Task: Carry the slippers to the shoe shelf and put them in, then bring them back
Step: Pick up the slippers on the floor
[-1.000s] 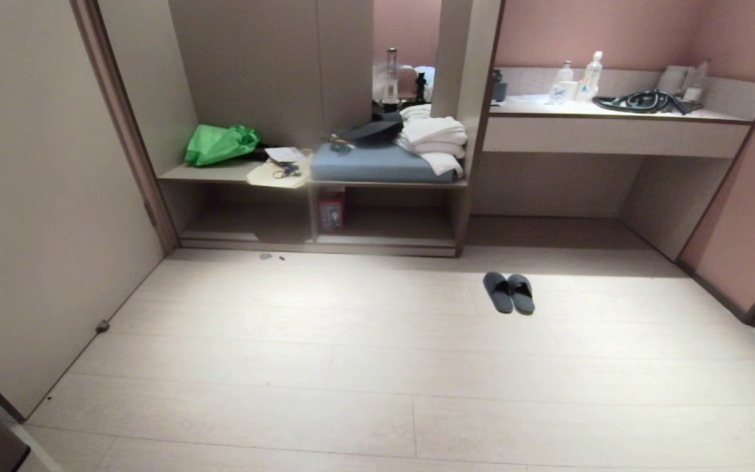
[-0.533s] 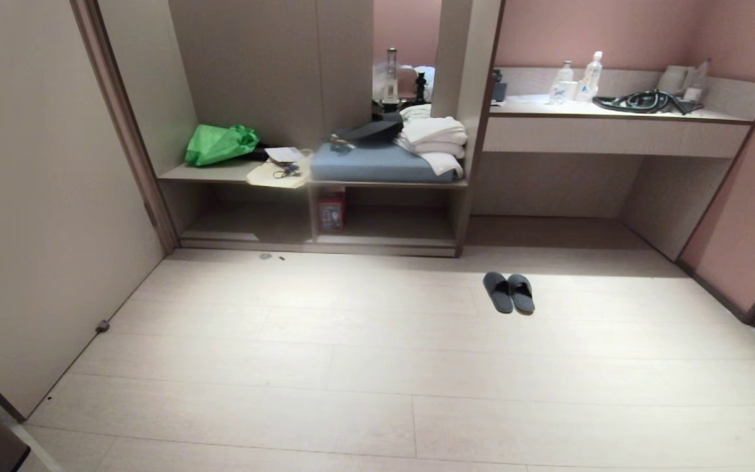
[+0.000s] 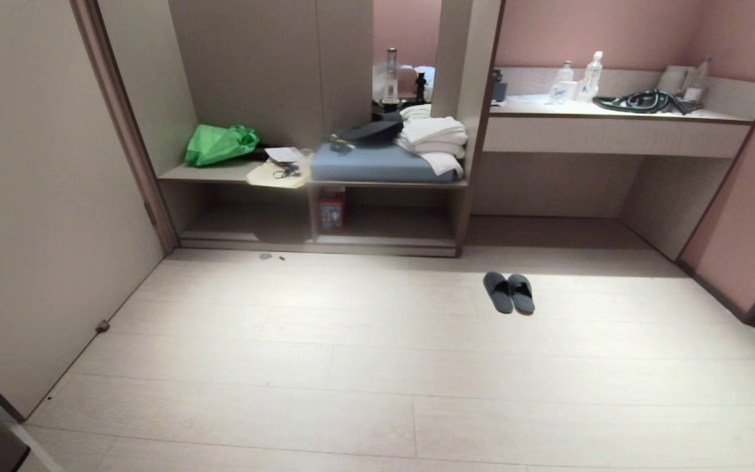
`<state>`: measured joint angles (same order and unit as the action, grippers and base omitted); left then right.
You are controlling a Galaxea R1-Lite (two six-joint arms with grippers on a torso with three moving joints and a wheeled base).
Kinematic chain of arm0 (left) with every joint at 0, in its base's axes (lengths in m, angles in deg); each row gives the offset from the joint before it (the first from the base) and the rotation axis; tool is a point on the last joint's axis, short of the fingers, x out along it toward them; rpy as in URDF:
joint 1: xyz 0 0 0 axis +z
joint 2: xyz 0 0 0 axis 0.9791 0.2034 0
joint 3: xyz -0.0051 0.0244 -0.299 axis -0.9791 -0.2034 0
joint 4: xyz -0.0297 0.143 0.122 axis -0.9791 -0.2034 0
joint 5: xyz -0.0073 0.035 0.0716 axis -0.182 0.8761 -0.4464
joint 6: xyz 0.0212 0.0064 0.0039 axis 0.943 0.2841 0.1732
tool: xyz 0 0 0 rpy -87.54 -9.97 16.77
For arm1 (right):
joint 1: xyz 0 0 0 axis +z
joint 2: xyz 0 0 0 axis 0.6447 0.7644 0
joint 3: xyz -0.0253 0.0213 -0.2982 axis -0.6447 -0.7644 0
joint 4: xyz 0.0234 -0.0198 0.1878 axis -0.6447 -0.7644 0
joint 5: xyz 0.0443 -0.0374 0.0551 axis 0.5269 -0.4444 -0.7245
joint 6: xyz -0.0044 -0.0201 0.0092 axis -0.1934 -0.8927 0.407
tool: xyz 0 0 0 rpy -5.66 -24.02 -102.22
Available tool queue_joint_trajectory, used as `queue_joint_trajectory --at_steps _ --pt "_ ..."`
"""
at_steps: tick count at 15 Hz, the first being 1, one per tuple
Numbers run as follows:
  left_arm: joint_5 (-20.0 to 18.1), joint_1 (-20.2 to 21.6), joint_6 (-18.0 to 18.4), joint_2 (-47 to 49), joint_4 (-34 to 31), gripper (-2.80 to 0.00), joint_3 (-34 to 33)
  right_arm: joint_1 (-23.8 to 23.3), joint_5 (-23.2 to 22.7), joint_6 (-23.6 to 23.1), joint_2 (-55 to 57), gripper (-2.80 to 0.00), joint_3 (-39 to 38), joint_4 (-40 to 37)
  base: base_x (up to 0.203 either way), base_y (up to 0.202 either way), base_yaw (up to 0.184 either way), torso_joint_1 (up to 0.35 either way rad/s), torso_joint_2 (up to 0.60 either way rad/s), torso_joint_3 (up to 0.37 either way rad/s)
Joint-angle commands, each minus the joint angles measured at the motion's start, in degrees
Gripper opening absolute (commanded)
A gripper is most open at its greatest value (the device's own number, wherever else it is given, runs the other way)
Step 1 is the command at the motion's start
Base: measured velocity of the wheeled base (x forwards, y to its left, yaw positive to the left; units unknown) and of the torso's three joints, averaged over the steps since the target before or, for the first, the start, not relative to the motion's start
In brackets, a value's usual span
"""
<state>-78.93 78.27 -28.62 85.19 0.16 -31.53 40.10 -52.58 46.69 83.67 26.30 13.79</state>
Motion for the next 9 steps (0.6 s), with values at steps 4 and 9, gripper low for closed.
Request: queue_joint_trajectory --at_steps 4,9 --pt "0.00 0.00 0.09 0.05 0.01 -2.80 0.00 0.02 0.00 0.01 -0.09 -2.80 0.00 0.00 0.000 0.000 0.000 0.000 0.00 0.000" --pt "0.00 0.00 0.09 0.05 0.01 -2.80 0.00 0.01 0.00 0.03 -0.03 -2.80 0.00 0.00 0.000 0.000 0.000 0.000 0.00 0.000"
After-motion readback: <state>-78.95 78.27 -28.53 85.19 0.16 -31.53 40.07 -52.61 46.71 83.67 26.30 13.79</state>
